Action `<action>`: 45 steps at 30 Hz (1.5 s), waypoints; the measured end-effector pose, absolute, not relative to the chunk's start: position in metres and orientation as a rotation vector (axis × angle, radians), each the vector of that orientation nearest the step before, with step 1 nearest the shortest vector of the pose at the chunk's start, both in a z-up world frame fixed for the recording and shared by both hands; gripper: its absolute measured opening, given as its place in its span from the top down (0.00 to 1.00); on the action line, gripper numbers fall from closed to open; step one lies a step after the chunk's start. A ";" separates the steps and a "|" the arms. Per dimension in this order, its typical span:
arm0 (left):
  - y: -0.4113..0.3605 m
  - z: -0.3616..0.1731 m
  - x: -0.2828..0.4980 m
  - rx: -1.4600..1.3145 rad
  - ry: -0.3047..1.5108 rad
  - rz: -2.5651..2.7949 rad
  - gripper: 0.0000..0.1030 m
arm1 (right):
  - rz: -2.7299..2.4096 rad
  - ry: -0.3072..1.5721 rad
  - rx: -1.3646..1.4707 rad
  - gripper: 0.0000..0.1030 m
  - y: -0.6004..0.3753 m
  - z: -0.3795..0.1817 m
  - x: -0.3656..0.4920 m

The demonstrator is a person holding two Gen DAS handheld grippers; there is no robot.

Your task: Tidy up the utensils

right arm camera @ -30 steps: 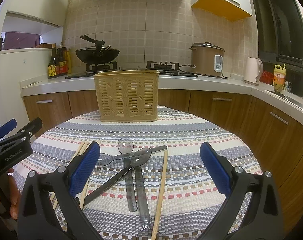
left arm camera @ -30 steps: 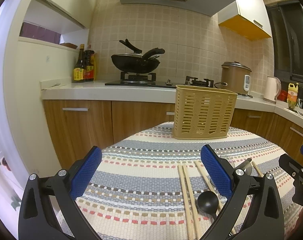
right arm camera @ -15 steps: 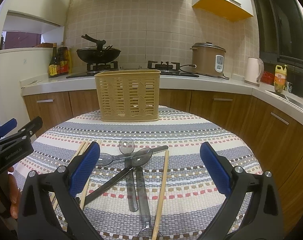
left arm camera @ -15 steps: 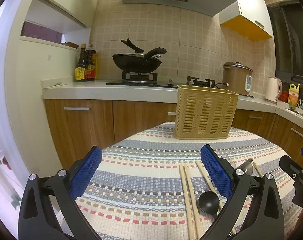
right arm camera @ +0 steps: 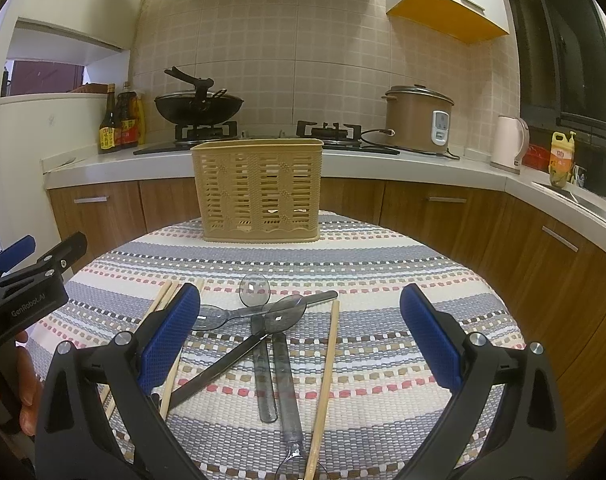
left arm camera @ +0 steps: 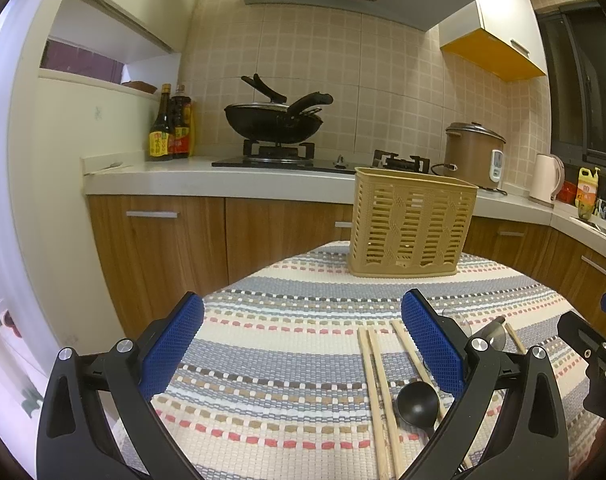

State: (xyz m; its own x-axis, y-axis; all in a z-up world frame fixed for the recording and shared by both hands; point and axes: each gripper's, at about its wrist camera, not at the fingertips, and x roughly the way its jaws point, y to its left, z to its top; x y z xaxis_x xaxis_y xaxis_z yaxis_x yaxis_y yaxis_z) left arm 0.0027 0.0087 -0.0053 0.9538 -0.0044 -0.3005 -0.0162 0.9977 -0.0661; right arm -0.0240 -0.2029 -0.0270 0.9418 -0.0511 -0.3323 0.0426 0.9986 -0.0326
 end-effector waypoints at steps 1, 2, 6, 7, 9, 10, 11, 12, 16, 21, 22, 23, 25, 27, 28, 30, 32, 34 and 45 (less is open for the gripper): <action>0.009 -0.005 0.003 -0.070 0.306 0.006 0.07 | -0.046 0.341 -0.025 0.07 -0.203 -0.027 -0.024; 0.009 -0.006 0.003 -0.070 0.307 0.006 0.07 | -0.044 0.341 -0.026 0.07 -0.202 -0.027 -0.024; 0.008 -0.006 0.004 -0.069 0.308 0.005 0.07 | -0.045 0.340 -0.030 0.07 -0.202 -0.027 -0.024; 0.009 -0.006 0.004 -0.070 0.308 0.005 0.07 | -0.045 0.340 -0.030 0.07 -0.203 -0.027 -0.024; 0.009 -0.006 0.004 -0.071 0.308 0.006 0.07 | -0.044 0.343 -0.028 0.07 -0.202 -0.028 -0.023; 0.008 -0.006 0.004 -0.071 0.308 0.005 0.07 | -0.043 0.345 -0.027 0.07 -0.203 -0.028 -0.023; 0.008 -0.006 0.004 -0.071 0.309 0.006 0.07 | -0.043 0.345 -0.025 0.07 -0.203 -0.028 -0.023; 0.008 -0.006 0.004 -0.071 0.309 0.005 0.07 | -0.042 0.346 -0.023 0.07 -0.203 -0.028 -0.023; 0.007 -0.007 0.005 -0.073 0.317 0.002 0.07 | -0.041 0.346 -0.018 0.07 -0.205 -0.028 -0.023; 0.009 -0.005 0.006 -0.076 0.318 0.001 0.07 | -0.044 0.345 -0.019 0.07 -0.205 -0.028 -0.023; 0.009 -0.005 0.006 -0.076 0.317 0.001 0.07 | -0.045 0.345 -0.018 0.07 -0.205 -0.028 -0.023; 0.009 -0.005 0.006 -0.076 0.315 -0.002 0.07 | -0.046 0.345 -0.017 0.07 -0.206 -0.028 -0.023; 0.009 -0.004 0.005 -0.075 0.308 -0.005 0.07 | -0.041 0.348 -0.009 0.07 -0.206 -0.028 -0.023; 0.009 -0.004 0.005 -0.074 0.305 -0.005 0.07 | -0.035 0.356 -0.006 0.07 -0.207 -0.029 -0.022; 0.009 -0.004 0.005 -0.073 0.306 -0.006 0.07 | -0.040 0.358 -0.004 0.07 -0.207 -0.029 -0.022; 0.009 -0.004 0.006 -0.073 0.310 -0.009 0.07 | -0.056 0.355 -0.007 0.07 -0.207 -0.029 -0.023; 0.010 -0.003 0.006 -0.076 0.309 -0.008 0.07 | -0.064 0.365 -0.008 0.07 -0.207 -0.028 -0.022; 0.009 -0.003 0.006 -0.077 0.306 -0.007 0.07 | -0.064 0.386 -0.007 0.07 -0.209 -0.028 -0.019; 0.011 -0.004 0.006 -0.084 0.308 -0.008 0.07 | -0.048 0.436 0.079 0.07 -0.232 -0.013 -0.017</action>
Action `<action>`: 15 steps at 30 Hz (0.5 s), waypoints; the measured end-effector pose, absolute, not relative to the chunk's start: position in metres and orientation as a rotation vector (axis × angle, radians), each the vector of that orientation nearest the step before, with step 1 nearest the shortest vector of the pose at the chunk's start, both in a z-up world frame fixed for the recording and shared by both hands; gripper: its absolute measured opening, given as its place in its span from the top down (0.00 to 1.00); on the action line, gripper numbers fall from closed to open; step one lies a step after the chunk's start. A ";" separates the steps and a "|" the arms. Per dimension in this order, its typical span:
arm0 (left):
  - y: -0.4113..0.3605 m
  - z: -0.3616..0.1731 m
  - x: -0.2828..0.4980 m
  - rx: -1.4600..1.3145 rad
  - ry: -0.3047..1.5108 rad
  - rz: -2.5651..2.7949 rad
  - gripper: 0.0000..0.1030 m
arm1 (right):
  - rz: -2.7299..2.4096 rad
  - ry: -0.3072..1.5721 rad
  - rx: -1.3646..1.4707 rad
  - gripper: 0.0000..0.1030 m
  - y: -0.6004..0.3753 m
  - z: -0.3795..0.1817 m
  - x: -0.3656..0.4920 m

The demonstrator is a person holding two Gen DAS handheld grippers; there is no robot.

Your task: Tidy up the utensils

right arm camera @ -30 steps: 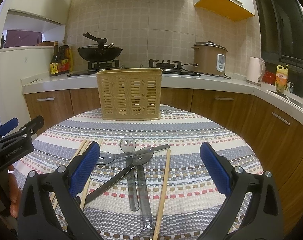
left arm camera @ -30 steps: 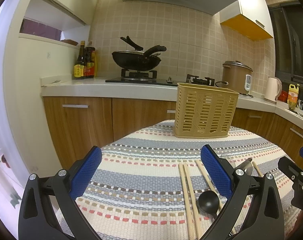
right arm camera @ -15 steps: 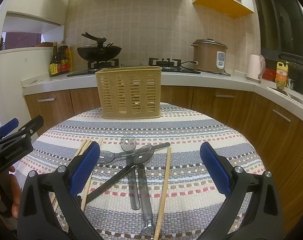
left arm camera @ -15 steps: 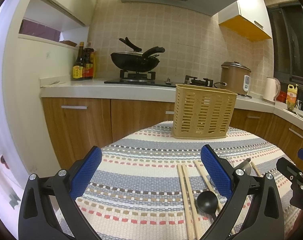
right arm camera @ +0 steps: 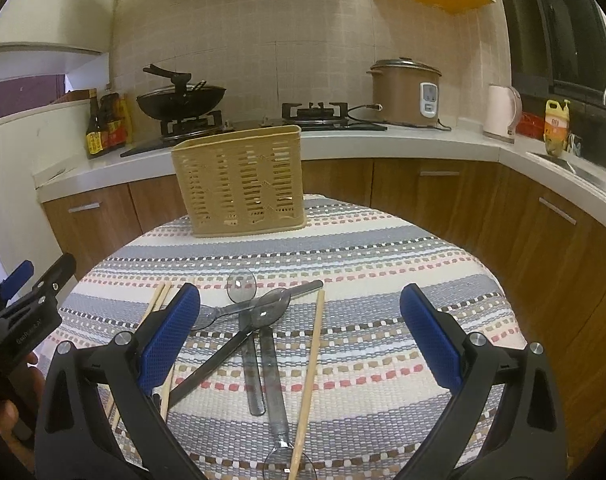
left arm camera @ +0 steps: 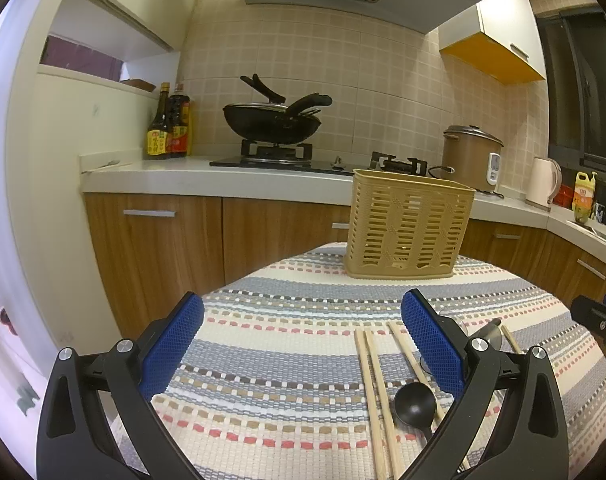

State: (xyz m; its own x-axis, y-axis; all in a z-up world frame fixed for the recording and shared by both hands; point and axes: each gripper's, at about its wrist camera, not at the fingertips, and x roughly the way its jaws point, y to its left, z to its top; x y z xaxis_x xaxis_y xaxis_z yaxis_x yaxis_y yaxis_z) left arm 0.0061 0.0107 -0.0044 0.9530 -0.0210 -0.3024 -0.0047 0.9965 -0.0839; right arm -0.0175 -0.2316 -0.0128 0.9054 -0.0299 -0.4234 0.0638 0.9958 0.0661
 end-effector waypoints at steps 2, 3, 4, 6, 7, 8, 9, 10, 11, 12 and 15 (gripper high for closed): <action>0.012 -0.005 0.007 -0.088 0.314 -0.016 0.07 | -0.034 0.443 0.103 0.07 -0.237 -0.011 -0.017; 0.014 -0.005 0.007 -0.094 0.318 -0.023 0.07 | -0.036 0.448 0.114 0.07 -0.240 -0.011 -0.017; 0.016 -0.005 0.009 -0.104 0.331 -0.038 0.07 | -0.036 0.453 0.117 0.07 -0.242 -0.010 -0.016; 0.021 -0.005 0.014 -0.121 0.371 -0.081 0.07 | -0.036 0.477 0.109 0.07 -0.245 -0.008 -0.013; 0.024 -0.005 0.019 -0.127 0.411 -0.107 0.08 | -0.043 0.498 0.095 0.07 -0.245 -0.008 -0.010; 0.027 -0.003 0.024 -0.133 0.448 -0.124 0.11 | -0.047 0.512 0.083 0.07 -0.246 -0.008 -0.008; 0.032 -0.001 0.033 -0.144 0.505 -0.160 0.13 | -0.055 0.540 0.066 0.07 -0.246 -0.007 -0.003; 0.034 -0.001 0.039 -0.154 0.550 -0.193 0.19 | -0.060 0.574 0.052 0.07 -0.246 -0.007 0.002; 0.038 0.000 0.046 -0.165 0.601 -0.229 0.24 | -0.056 0.611 0.038 0.08 -0.247 -0.007 0.008; 0.040 0.000 0.054 -0.173 0.655 -0.265 0.24 | -0.050 0.641 0.028 0.08 -0.247 -0.006 0.014; 0.043 -0.001 0.080 -0.207 0.824 -0.431 0.34 | -0.029 0.749 0.011 0.17 -0.251 -0.007 0.031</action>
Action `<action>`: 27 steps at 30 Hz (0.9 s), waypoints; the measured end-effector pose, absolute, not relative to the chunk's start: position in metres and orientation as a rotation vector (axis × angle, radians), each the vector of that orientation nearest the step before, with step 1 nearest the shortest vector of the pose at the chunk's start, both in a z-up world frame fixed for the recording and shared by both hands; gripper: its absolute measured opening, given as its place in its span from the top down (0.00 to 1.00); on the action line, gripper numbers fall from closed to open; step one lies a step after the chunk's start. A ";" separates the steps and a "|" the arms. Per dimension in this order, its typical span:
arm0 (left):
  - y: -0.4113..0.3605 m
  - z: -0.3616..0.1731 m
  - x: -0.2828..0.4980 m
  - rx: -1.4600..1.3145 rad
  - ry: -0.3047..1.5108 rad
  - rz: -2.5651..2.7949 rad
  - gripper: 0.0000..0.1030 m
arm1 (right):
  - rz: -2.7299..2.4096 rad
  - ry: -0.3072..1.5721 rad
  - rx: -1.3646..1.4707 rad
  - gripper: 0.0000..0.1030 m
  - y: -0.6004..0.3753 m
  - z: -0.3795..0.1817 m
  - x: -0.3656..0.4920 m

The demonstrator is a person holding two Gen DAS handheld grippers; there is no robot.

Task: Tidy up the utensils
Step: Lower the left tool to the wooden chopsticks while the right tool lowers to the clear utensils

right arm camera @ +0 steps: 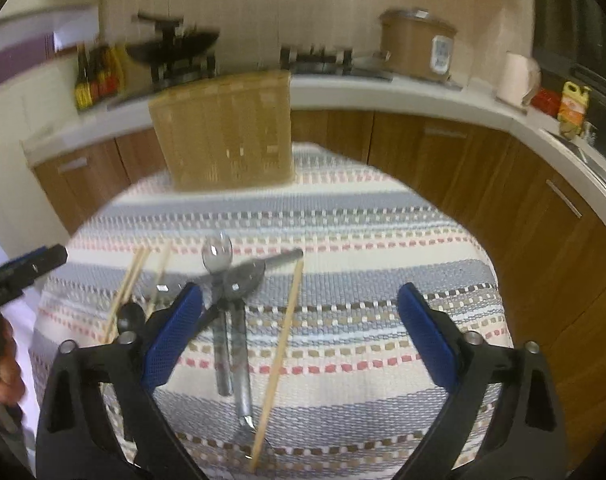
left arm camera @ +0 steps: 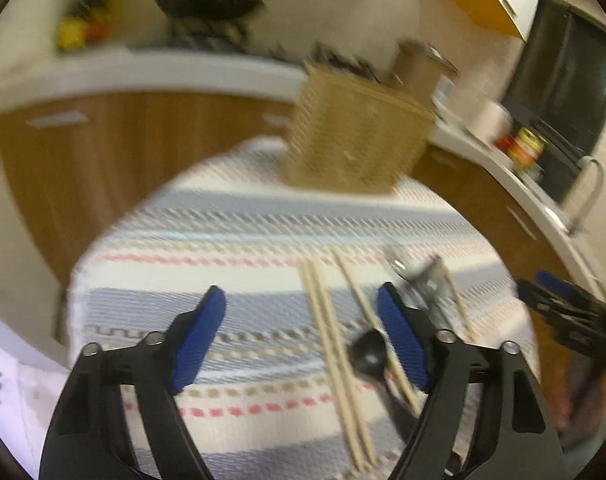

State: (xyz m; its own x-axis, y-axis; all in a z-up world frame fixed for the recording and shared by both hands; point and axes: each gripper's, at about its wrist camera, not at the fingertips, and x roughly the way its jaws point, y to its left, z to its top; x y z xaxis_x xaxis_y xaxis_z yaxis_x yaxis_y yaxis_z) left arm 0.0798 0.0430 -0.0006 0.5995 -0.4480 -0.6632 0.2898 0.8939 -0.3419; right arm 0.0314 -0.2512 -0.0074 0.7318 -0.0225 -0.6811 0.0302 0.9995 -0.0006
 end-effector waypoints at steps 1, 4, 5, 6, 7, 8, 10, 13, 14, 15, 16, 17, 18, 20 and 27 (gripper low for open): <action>0.042 -0.001 0.087 -0.215 0.852 -0.462 0.38 | -0.011 0.788 0.023 0.22 -0.254 -0.008 0.038; 0.033 -0.005 0.106 -0.191 0.959 -0.505 0.44 | 0.041 0.874 0.097 0.31 -0.265 -0.012 0.055; 0.029 -0.009 0.112 -0.169 0.988 -0.501 0.47 | 0.056 0.898 0.121 0.33 -0.268 -0.013 0.059; 0.024 -0.013 0.117 -0.146 1.020 -0.502 0.48 | 0.073 0.928 0.147 0.34 -0.272 -0.015 0.065; 0.020 -0.017 0.122 -0.134 1.044 -0.506 0.52 | 0.081 0.954 0.163 0.38 -0.275 -0.016 0.071; 0.018 -0.020 0.125 -0.128 1.068 -0.509 0.56 | 0.091 0.984 0.168 0.41 -0.275 -0.019 0.076; 0.015 -0.029 0.135 -0.128 1.121 -0.519 0.62 | 0.108 1.035 0.174 0.47 -0.274 -0.024 0.086; 0.007 -0.040 0.150 -0.129 1.181 -0.524 0.70 | 0.161 1.118 0.210 0.55 -0.270 -0.030 0.101; 0.005 -0.045 0.155 -0.131 1.199 -0.525 0.74 | 0.191 1.144 0.239 0.60 -0.267 -0.032 0.106; 0.003 -0.048 0.157 -0.134 1.216 -0.527 0.77 | 0.208 1.161 0.261 0.61 -0.266 -0.033 0.110; 0.001 -0.050 0.160 -0.141 1.228 -0.533 0.82 | 0.217 1.172 0.280 0.61 -0.264 -0.033 0.114; 0.000 -0.052 0.161 -0.149 1.235 -0.542 0.82 | 0.217 1.179 0.295 0.61 -0.261 -0.033 0.118; -0.002 -0.053 0.163 -0.153 1.241 -0.548 0.82 | 0.210 1.181 0.298 0.61 -0.259 -0.033 0.122; -0.005 -0.054 0.165 -0.145 1.242 -0.542 0.82 | 0.160 1.190 0.305 0.61 -0.258 -0.034 0.130; -0.015 -0.058 0.171 -0.117 1.241 -0.545 0.82 | 0.083 1.262 0.486 0.64 -0.277 -0.054 0.165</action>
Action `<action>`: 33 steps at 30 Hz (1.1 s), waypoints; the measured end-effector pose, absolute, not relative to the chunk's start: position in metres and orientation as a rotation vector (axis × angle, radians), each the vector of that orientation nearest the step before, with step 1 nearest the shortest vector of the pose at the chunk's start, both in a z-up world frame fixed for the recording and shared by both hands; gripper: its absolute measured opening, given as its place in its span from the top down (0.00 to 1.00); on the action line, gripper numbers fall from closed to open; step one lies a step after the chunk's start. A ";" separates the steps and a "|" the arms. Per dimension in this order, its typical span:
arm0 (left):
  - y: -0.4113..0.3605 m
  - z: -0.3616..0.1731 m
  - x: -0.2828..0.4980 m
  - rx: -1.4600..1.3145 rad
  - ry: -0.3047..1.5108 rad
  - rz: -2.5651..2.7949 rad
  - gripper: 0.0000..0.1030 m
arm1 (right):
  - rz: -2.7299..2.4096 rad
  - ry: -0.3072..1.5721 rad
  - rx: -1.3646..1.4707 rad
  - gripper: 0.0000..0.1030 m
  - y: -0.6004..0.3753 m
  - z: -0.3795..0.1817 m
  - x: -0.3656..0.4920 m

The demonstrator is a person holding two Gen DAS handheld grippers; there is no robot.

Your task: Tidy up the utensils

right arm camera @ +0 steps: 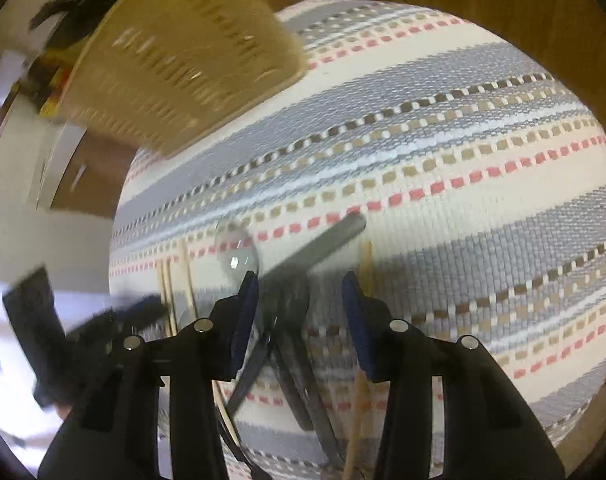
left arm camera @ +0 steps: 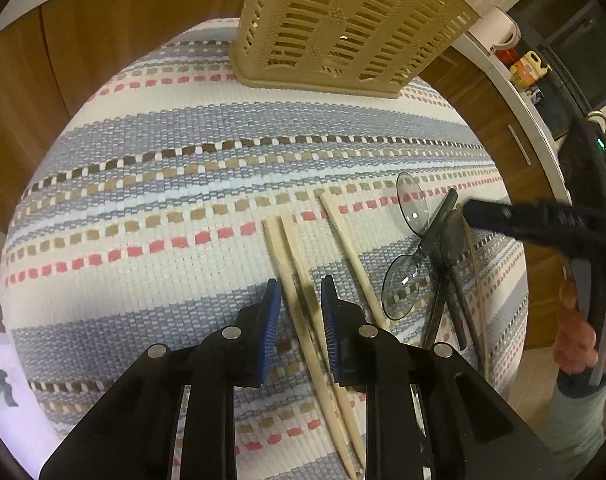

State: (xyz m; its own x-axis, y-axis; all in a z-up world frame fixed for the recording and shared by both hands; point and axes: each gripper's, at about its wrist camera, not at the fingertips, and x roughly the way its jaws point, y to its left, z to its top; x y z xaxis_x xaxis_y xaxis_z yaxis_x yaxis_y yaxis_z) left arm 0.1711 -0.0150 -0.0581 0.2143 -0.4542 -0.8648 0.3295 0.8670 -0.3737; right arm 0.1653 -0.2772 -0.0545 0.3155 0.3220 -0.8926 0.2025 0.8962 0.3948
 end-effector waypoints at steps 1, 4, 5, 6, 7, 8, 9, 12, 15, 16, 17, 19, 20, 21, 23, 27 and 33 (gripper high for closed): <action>-0.016 -0.058 0.172 -0.117 1.241 -0.548 0.82 | 0.068 1.264 0.484 0.65 -0.276 -0.055 0.170; -0.015 -0.058 0.173 -0.115 1.239 -0.557 0.82 | 0.033 1.304 0.474 0.70 -0.271 -0.062 0.180; -0.015 -0.059 0.174 -0.113 1.238 -0.559 0.82 | 0.020 1.297 0.463 0.71 -0.269 -0.061 0.181; -0.016 -0.059 0.175 -0.111 1.236 -0.562 0.82 | 0.009 1.303 0.452 0.71 -0.266 -0.061 0.182; -0.017 -0.059 0.175 -0.109 1.234 -0.564 0.82 | -0.004 1.305 0.452 0.71 -0.264 -0.061 0.184; -0.018 -0.059 0.176 -0.103 1.229 -0.565 0.82 | -0.023 1.306 0.448 0.71 -0.261 -0.061 0.185; -0.019 -0.059 0.177 -0.096 1.225 -0.565 0.82 | -0.038 1.308 0.435 0.71 -0.255 -0.061 0.187; -0.022 -0.059 0.175 -0.074 1.213 -0.562 0.82 | -0.103 1.314 0.307 0.71 -0.233 -0.062 0.194; -0.026 -0.058 0.172 -0.056 1.201 -0.559 0.82 | -0.129 1.323 0.177 0.84 -0.206 -0.063 0.200; -0.027 -0.058 0.170 -0.052 1.198 -0.559 0.82 | -0.129 1.319 0.143 0.87 -0.198 -0.064 0.201; -0.028 -0.058 0.170 -0.048 1.195 -0.558 0.82 | -0.117 1.319 0.108 0.90 -0.190 -0.064 0.204; -0.029 -0.058 0.170 -0.045 1.192 -0.556 0.82 | -0.103 1.315 0.080 0.92 -0.181 -0.064 0.207; -0.029 -0.058 0.169 -0.045 1.191 -0.556 0.82 | -0.094 1.311 0.080 0.94 -0.179 -0.063 0.208; -0.028 -0.058 0.168 -0.046 1.192 -0.557 0.82 | -0.085 1.306 0.085 0.95 -0.175 -0.063 0.209; -0.028 -0.058 0.169 -0.050 1.193 -0.561 0.82 | -0.053 1.300 0.118 0.99 -0.175 -0.059 0.209; -0.016 -0.061 0.174 -0.104 1.220 -0.571 0.90 | -0.018 1.286 0.107 0.99 -0.186 -0.046 0.203; 0.003 -0.067 0.185 -0.207 1.262 -0.587 0.96 | -0.017 1.272 0.002 0.99 -0.212 -0.041 0.196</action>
